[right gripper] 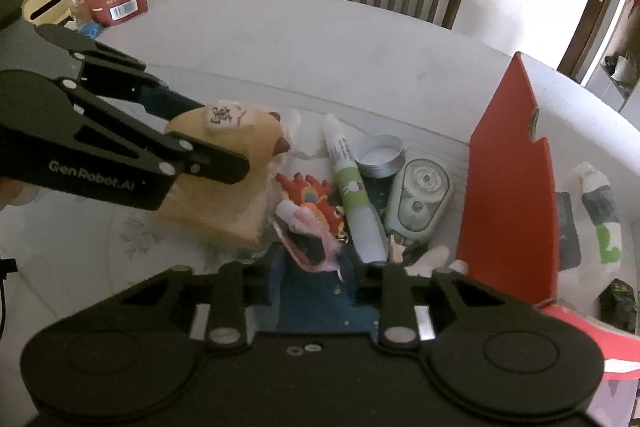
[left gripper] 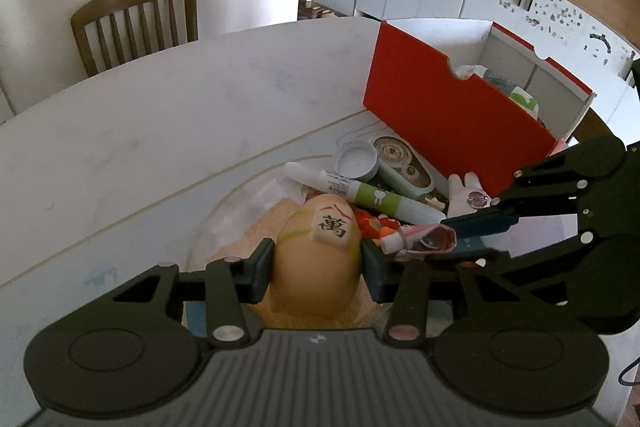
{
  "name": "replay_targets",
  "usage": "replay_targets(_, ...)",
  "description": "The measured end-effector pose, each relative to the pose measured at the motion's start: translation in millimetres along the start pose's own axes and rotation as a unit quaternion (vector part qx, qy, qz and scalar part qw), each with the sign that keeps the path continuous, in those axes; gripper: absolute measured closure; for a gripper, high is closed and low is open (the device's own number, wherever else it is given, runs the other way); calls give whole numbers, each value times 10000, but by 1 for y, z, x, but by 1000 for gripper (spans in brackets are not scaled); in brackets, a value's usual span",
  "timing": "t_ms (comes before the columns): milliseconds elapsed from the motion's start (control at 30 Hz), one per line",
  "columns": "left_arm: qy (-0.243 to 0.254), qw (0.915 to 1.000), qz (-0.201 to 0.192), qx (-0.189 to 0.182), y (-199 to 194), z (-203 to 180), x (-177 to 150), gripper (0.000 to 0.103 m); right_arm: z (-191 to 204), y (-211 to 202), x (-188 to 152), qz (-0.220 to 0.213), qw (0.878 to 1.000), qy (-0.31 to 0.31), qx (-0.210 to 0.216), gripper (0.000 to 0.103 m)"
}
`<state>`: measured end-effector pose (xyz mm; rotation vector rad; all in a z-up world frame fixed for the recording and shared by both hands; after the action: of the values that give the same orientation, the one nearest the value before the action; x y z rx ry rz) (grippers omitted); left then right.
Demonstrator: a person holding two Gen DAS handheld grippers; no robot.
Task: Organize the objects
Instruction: 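Grasp the round bread bun with the left tool while the right tool grasps the pink tube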
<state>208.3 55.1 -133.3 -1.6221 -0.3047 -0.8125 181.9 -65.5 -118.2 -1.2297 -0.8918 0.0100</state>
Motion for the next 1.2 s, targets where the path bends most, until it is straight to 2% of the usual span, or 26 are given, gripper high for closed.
replay_targets(133,-63,10000,-28,0,-7,-1,-2,59,-2,-6,0,-57,10000,37,-37,85)
replay_targets(200,-108,9999,-48,-14,-12,-1,-2,59,-4,-9,0,-82,9999,101,5,100)
replay_targets(233,-114,9999,-59,-23,-14,-1,-2,59,-4,-11,0,-79,9999,107,-13,101)
replay_targets(333,-132,9999,-89,-5,-19,-2,-3,59,-3,-13,-3,-72,10000,15,27,98)
replay_targets(400,-172,9998,-103,6,-21,-2,-4,59,-1,-15,-4,-64,10000,-28,29,81)
replay_targets(433,-196,9998,-105,10,-22,-2,-5,59,0,-16,-5,-80,9999,-37,50,80)
replay_targets(500,-255,9996,-99,-5,-24,-2,-6,59,0,-17,-5,-95,9999,-44,59,69)
replay_targets(567,-264,9996,-98,6,-25,-3,-7,59,-1,-16,-6,-107,9999,-31,34,65)
replay_targets(1000,-315,9995,-51,25,-31,-4,-14,59,-3,13,-10,178,9998,-34,121,65)
replay_targets(1067,-323,9995,-45,25,-32,-4,-15,59,-2,14,-10,176,9997,-49,146,67)
replay_targets(1200,-314,9995,-57,33,-32,-4,-15,59,-1,14,-8,154,9997,-57,205,79)
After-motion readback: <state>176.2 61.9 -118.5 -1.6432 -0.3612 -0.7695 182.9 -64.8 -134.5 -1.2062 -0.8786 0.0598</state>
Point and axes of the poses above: each gripper's, at about its wrist camera, not at the fingertips, and y roughly the way its jaws point, z to its left, x to its top, the point moved 5 cm from there along y, roughly the way its jaws point, and after that the axes turned 5 degrees about x, right-handed, at the moved point
